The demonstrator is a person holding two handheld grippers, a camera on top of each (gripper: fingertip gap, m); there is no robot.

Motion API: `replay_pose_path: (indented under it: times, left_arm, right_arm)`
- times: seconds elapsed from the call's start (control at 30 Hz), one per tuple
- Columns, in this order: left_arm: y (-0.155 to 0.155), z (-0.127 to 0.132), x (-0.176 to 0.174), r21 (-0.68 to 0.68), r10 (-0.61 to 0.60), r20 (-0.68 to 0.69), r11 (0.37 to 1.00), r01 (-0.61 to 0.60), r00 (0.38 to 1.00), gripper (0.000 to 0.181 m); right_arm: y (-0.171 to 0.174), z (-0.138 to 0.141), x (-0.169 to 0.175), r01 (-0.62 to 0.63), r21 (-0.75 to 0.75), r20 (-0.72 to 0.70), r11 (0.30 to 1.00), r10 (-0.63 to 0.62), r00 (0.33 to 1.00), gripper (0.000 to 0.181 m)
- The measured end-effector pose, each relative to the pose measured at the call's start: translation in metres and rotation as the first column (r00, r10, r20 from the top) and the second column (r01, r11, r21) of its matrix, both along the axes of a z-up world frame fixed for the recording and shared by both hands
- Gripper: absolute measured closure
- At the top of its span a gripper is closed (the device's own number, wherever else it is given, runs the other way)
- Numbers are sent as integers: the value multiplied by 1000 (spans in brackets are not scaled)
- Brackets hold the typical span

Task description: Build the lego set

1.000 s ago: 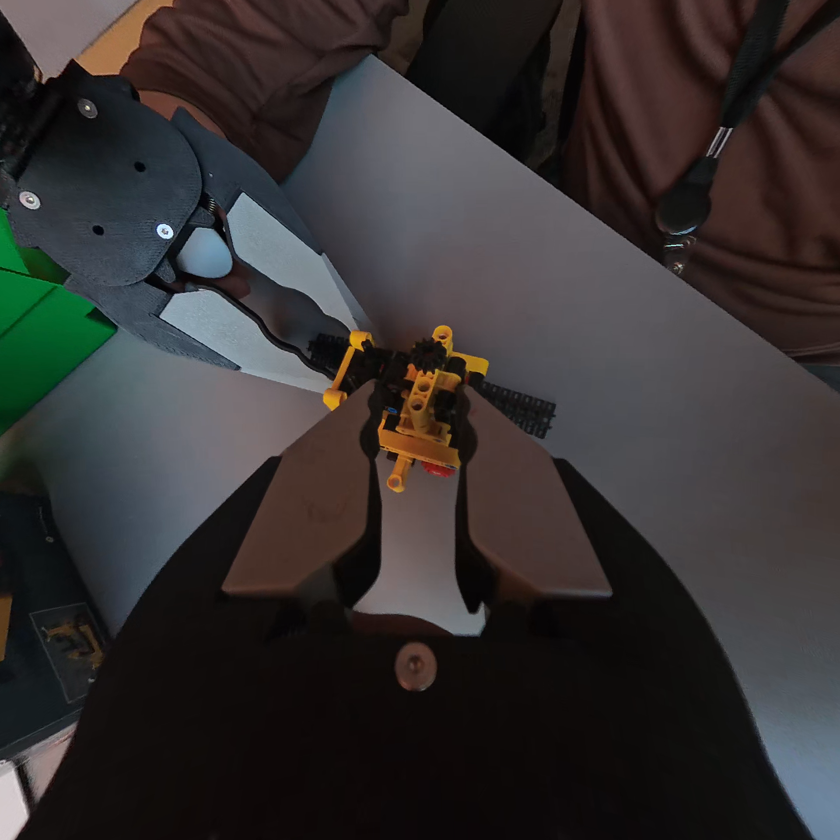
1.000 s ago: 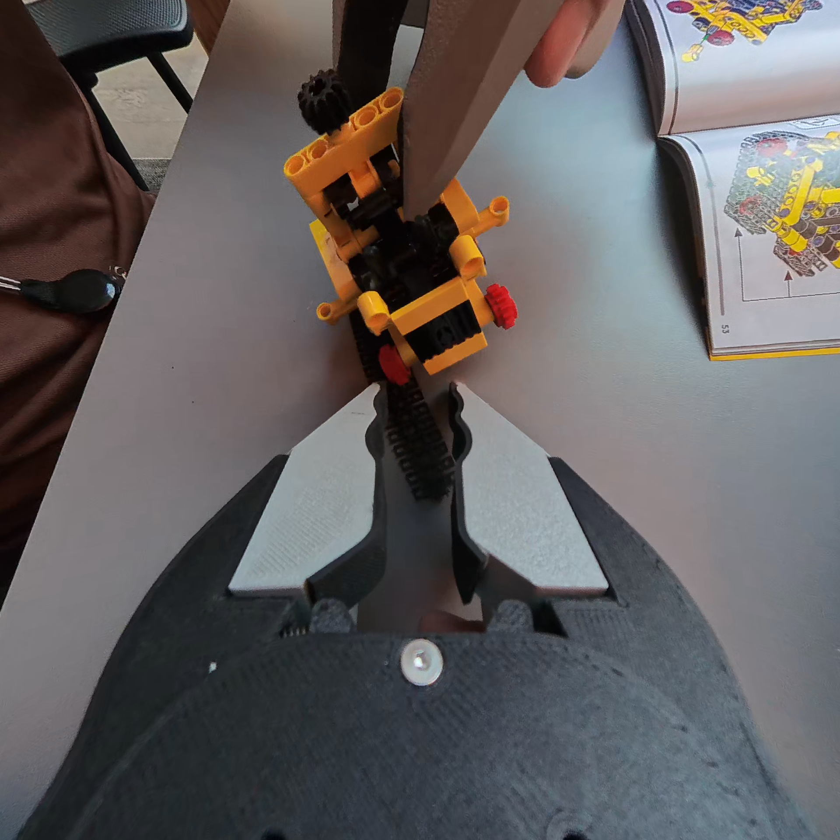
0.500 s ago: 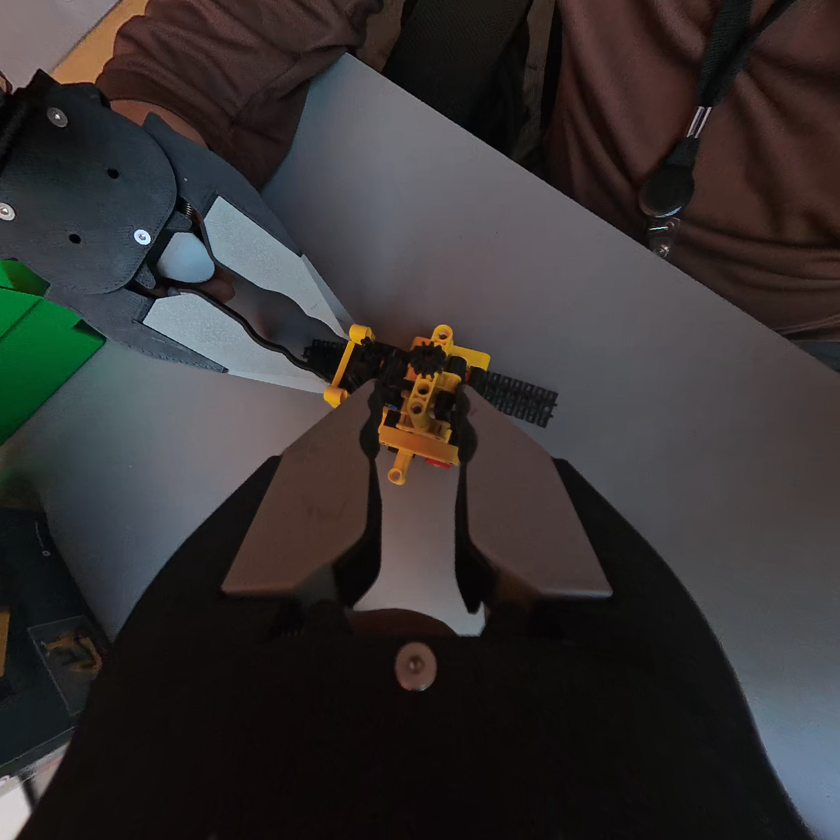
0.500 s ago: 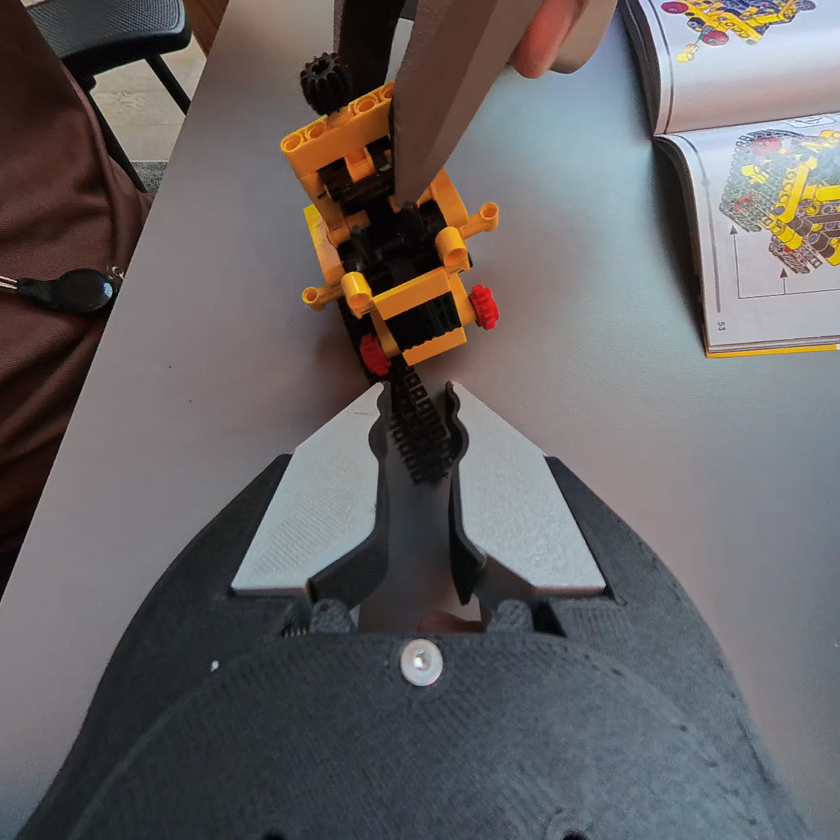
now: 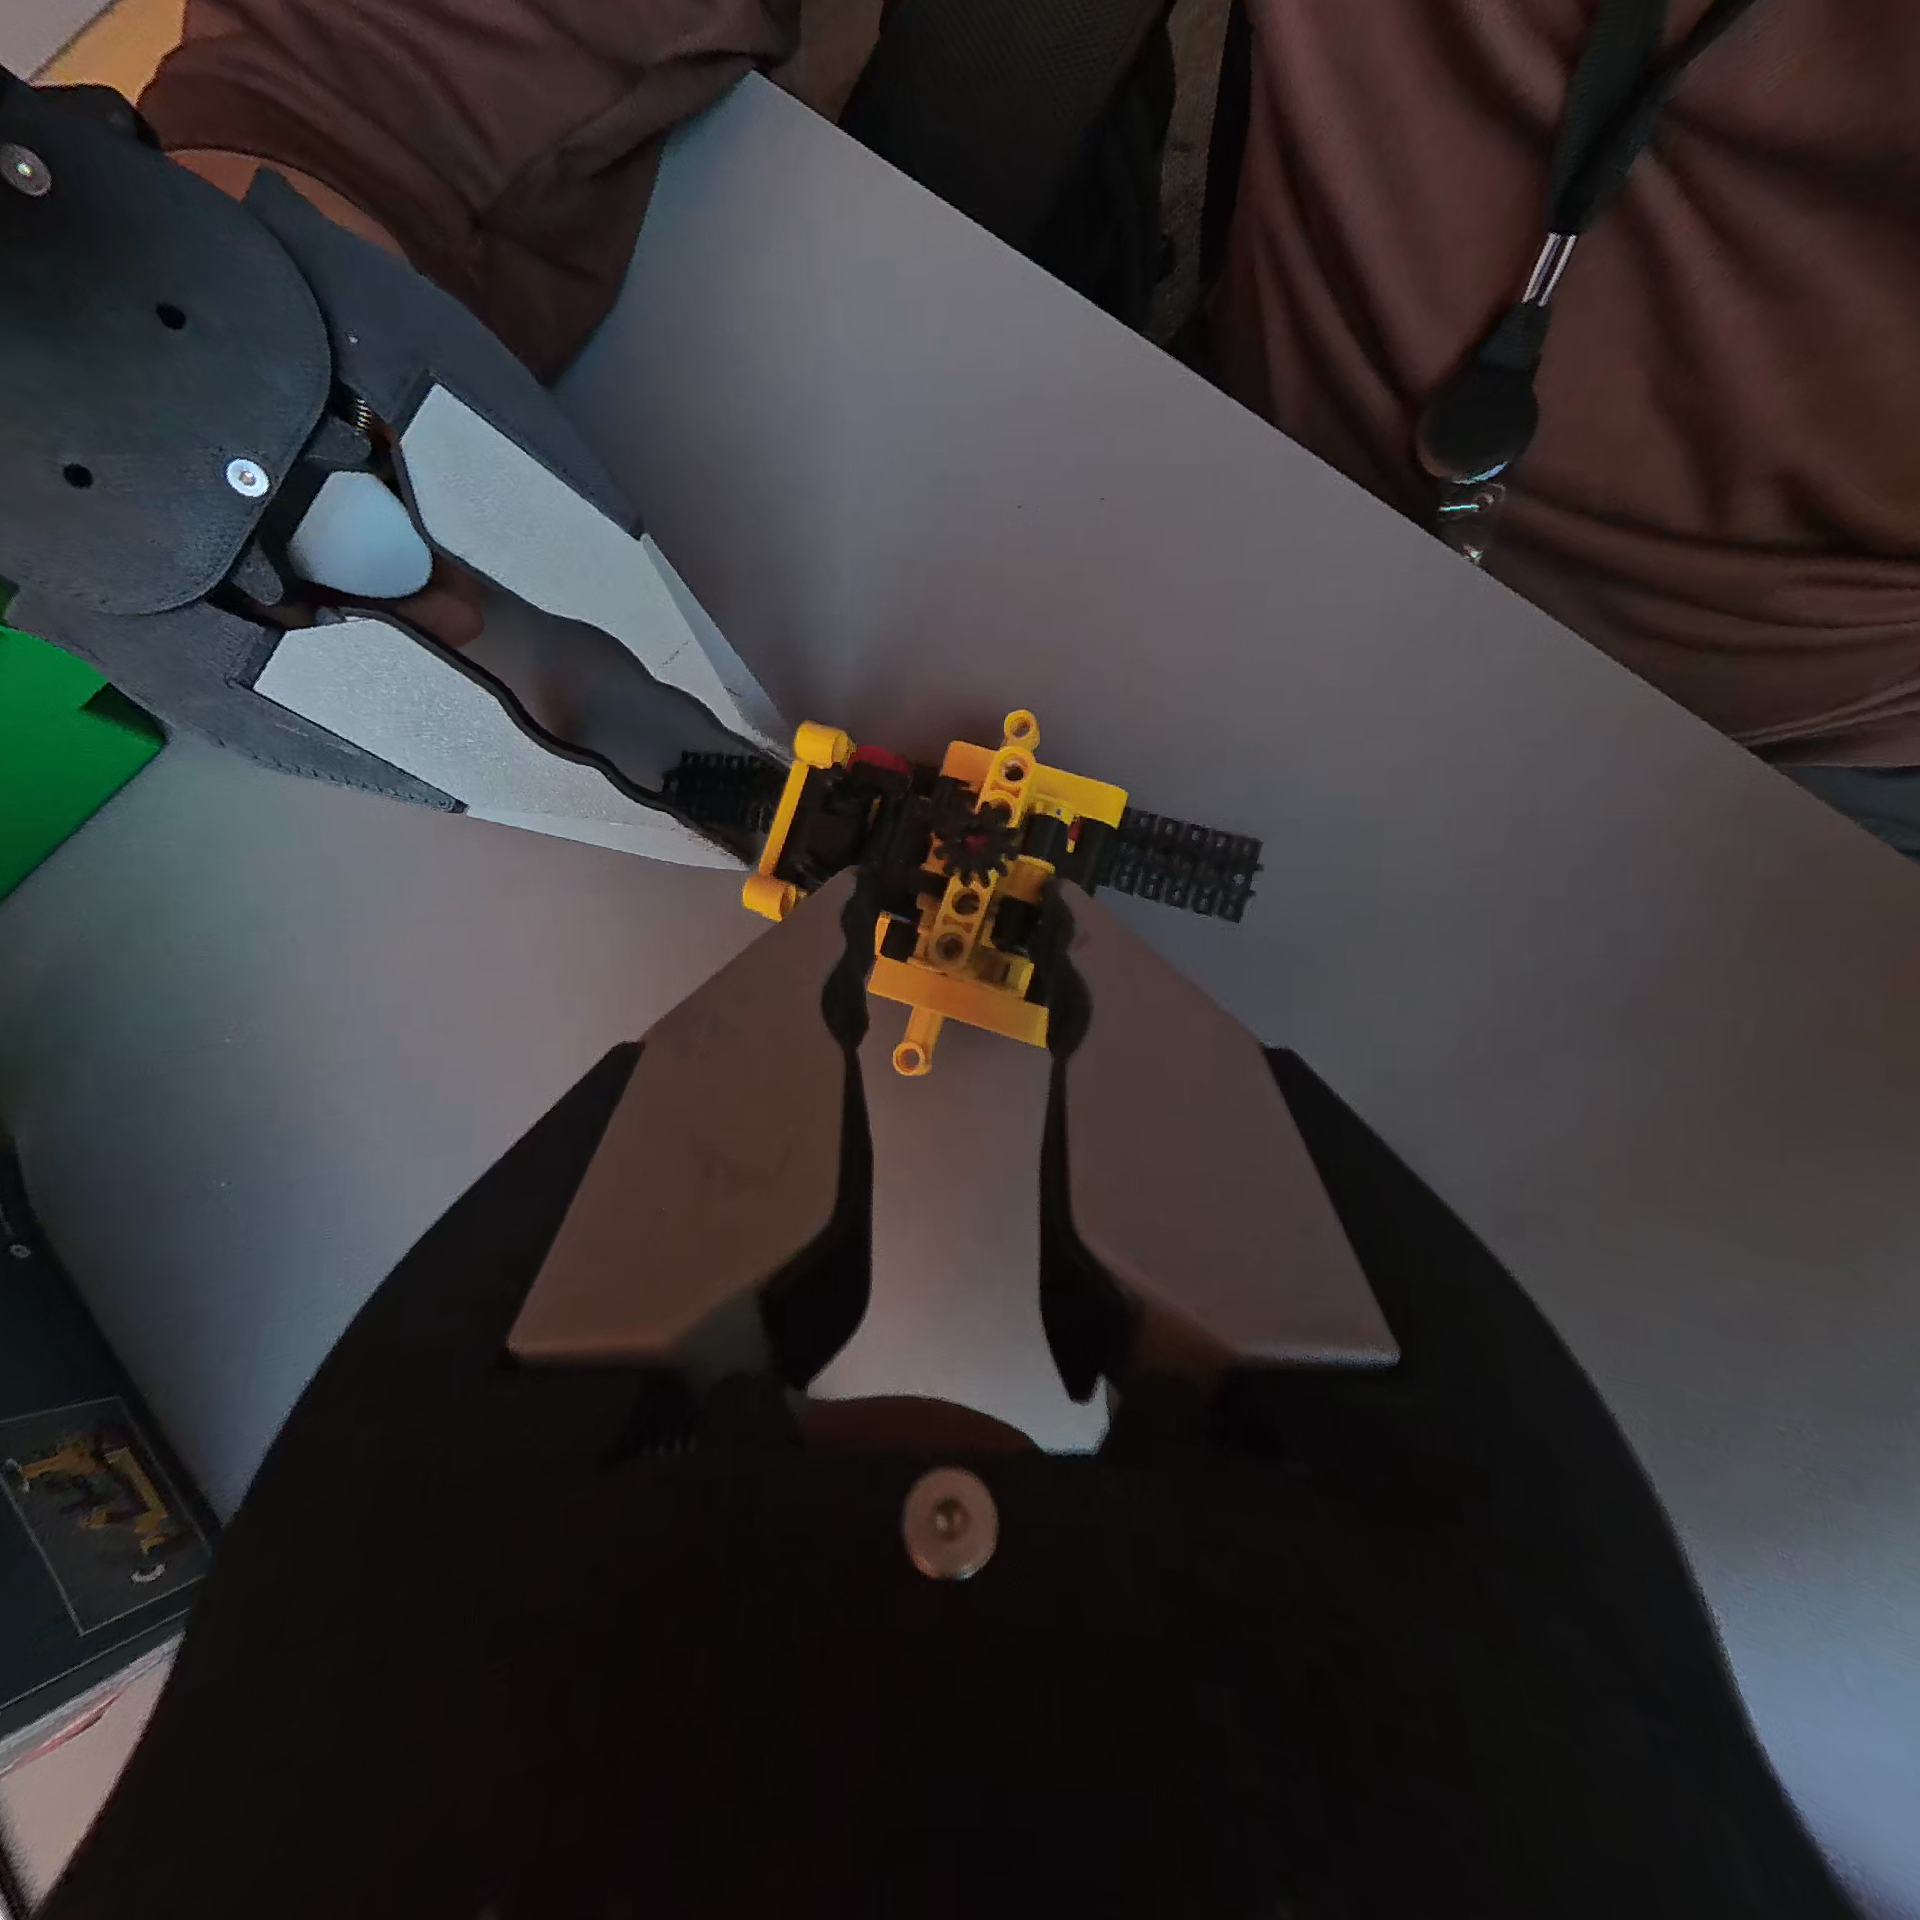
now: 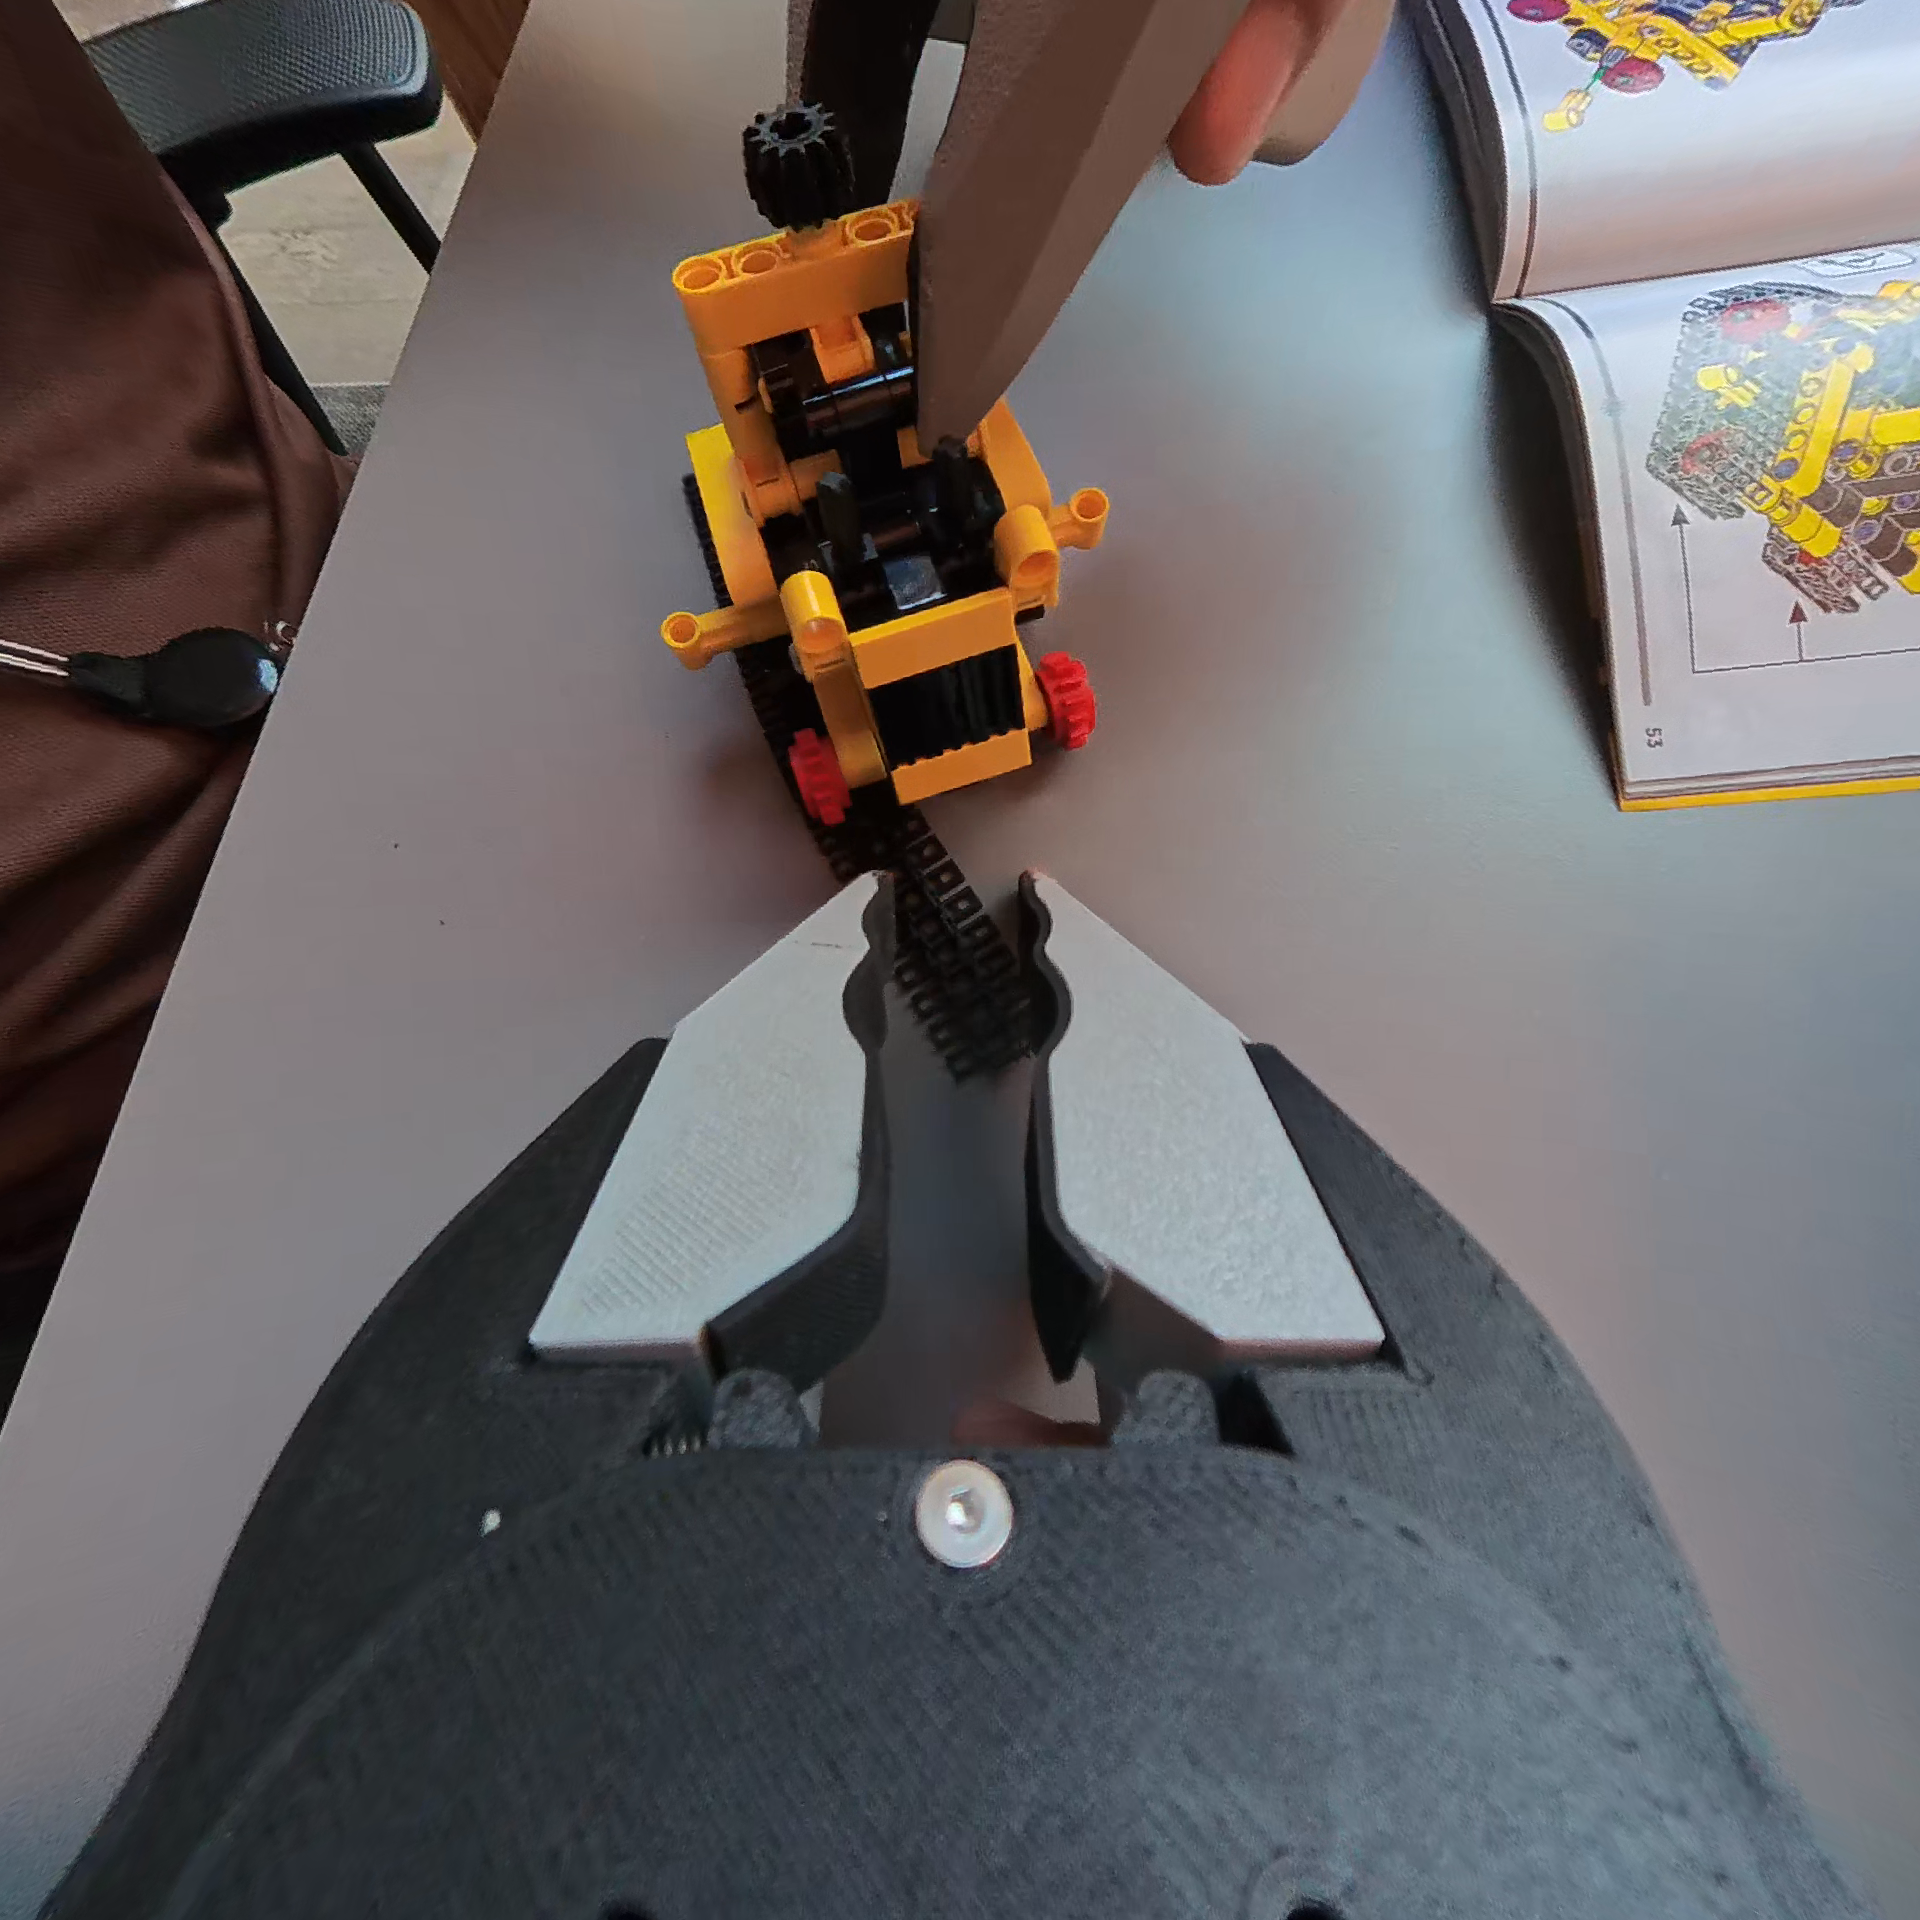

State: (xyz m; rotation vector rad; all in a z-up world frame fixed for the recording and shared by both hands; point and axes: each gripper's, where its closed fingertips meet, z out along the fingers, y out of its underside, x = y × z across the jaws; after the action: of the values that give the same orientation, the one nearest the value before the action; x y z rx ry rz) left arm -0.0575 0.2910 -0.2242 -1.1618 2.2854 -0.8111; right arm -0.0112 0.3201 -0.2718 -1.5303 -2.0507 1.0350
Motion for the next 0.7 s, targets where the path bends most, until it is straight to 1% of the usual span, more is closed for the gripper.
replay_pose_path:
  times: [0.2, 0.47, 0.7]
  left_arm:
    - [-1, 0, -2, -3, 8, -3, 1000, -8, 1000, 153]
    - [2, 0, -7, 7, 79, -4, 997, -79, 997, 153]
    - [2, 1, -12, 20, 103, 27, 994, -104, 994, 153]
  right_arm:
    - [1, 0, -1, 9, 1, 1, 1000, -9, 1000, 164]
    - [2, -1, -1, 11, 6, 2, 1000, -11, 1000, 169]
    - [1, -1, -1, 12, 2, 3, 1000, -12, 1000, 169]
